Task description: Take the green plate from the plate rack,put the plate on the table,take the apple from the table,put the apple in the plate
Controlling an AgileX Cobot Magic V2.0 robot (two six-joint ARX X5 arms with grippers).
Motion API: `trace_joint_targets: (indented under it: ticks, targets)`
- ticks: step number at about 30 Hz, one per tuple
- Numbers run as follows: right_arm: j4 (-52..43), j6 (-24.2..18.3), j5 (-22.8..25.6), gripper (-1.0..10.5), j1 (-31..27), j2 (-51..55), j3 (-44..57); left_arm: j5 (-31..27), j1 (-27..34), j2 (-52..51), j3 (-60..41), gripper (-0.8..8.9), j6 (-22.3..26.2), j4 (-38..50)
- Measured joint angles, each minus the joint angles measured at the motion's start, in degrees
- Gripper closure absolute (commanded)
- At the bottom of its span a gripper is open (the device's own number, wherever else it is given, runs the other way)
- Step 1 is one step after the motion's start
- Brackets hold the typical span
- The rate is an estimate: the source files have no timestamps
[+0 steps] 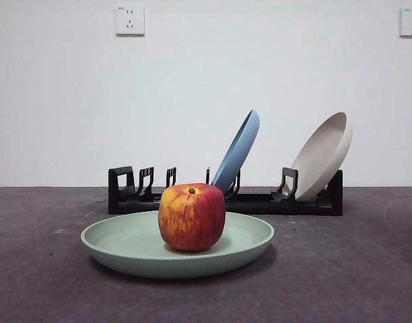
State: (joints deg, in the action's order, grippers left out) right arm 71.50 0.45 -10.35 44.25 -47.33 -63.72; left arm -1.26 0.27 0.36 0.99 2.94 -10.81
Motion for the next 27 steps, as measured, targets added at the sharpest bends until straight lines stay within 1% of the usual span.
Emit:
trace_joint_targets:
  ticks: [4, 7, 10, 12, 15, 18, 21, 24, 27]
  targets:
    - [0.0, 0.0, 0.1, 9.5, -0.4, 0.3, 0.0, 0.0, 0.0, 0.0, 0.0, 8.16, 0.0, 0.0]
    - [-0.3, -0.5, -0.1, 9.5, -3.4, 2.4, 0.0, 0.0, 0.0, 0.0, 0.0, 8.16, 0.0, 0.0]
    - [-0.6, -1.6, -0.1, 9.5, -8.4, 5.7, 0.0, 0.0, 0.0, 0.0, 0.0, 8.16, 0.0, 0.0]
    - [-0.5, -2.2, 0.0, 9.5, -13.6, 8.1, 0.0, 0.0, 0.0, 0.0, 0.0, 8.16, 0.0, 0.0]
    - [-1.5, -4.3, 0.1, 9.5, -21.9, 11.3, 0.0, 0.0, 0.0, 0.0, 0.0, 8.16, 0.0, 0.0]
    - [-7.3, -7.3, 0.0, 9.5, -29.0, 15.0, 0.5, 0.0, 0.0, 0.0, 0.0, 8.16, 0.0, 0.0]
    - [-16.5, -9.1, -0.2, 9.5, -33.5, 19.6, 2.7, 0.0, 0.0, 0.0, 0.0, 8.16, 0.0, 0.0]
    - [-26.2, -9.3, -0.2, 9.5, -36.5, 23.7, 7.7, 0.0, 0.0, 0.0, 0.0, 8.16, 0.0, 0.0]
    - [-34.1, -9.2, -0.2, 9.5, -37.8, 26.8, 15.4, 0.0, 0.0, 0.0, 0.0, 8.16, 0.0, 0.0]
